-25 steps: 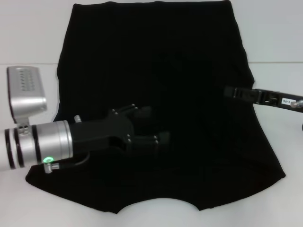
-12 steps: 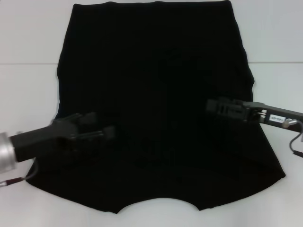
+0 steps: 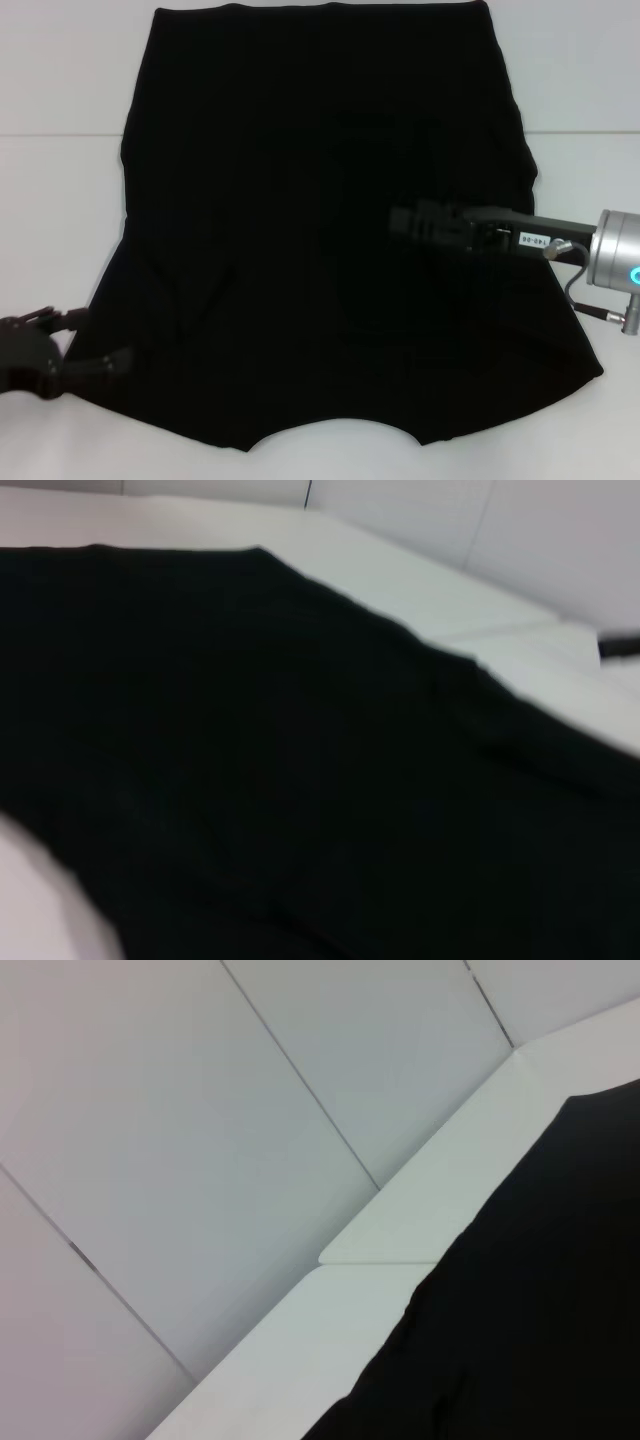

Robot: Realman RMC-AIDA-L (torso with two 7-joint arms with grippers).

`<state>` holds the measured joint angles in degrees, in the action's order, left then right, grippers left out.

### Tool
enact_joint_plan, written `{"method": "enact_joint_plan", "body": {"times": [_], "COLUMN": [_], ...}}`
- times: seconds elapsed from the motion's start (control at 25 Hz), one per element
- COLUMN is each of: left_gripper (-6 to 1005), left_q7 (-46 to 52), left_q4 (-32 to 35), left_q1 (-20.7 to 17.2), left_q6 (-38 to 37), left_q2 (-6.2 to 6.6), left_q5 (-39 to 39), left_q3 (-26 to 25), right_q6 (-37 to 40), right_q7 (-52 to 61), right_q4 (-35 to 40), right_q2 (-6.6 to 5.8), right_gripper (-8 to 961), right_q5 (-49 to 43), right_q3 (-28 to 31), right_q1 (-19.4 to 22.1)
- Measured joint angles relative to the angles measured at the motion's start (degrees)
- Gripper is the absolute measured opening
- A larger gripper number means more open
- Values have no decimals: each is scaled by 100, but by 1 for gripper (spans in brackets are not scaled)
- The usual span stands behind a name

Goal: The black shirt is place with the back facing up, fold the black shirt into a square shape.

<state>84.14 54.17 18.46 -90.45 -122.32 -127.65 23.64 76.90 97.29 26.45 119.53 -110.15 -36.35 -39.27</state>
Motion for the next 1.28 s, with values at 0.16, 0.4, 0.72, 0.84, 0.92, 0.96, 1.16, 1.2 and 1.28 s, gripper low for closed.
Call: {"method": "enact_joint_plan", "body": {"times": [0.16,0.4,0.72,0.84,0.92,0.96,1.16,1.2,1.28], "left_gripper": [930,927,924,923,922,921,919,919,918], "left_q7": [-419,-524,-315,-228,-203,-187,-187,-187,-187], "left_q4": [166,189,175,167,161,157,135,133,132], "left_q1": [-120,-131,-64,-53,-47,-35,-20,-18,-18], "left_q6": [135,703,754,781,798,819,827,830,831], "left_q2": [-36,-75,-82,-81,-82,-86,-111,-116,-123], "left_q5": [-203,-578,-761,-811,-842,-874,-884,-886,-892], "left_q3": [-57,-56,-16,50,72,79,111,111,116], "right_q6": [-36,-2,581,619,633,636,641,642,647], "right_q7": [0,-303,-1227,-1233,-1234,-1235,-1237,-1238,-1239], "right_q4": [-45,-24,-53,-39,-24,-19,-4,-4,-3], "right_q2": [-1,-1,-1,-1,-1,-1,-1,-1,-1], "right_gripper": [768,767,765,765,765,764,764,764,764], "right_q5": [9,-18,74,128,137,141,148,149,150], "right_q3": [-17,-573,-646,-636,-636,-636,-636,-636,-636], "right_q1": [-133,-204,-151,-142,-139,-139,-140,-140,-142]}}
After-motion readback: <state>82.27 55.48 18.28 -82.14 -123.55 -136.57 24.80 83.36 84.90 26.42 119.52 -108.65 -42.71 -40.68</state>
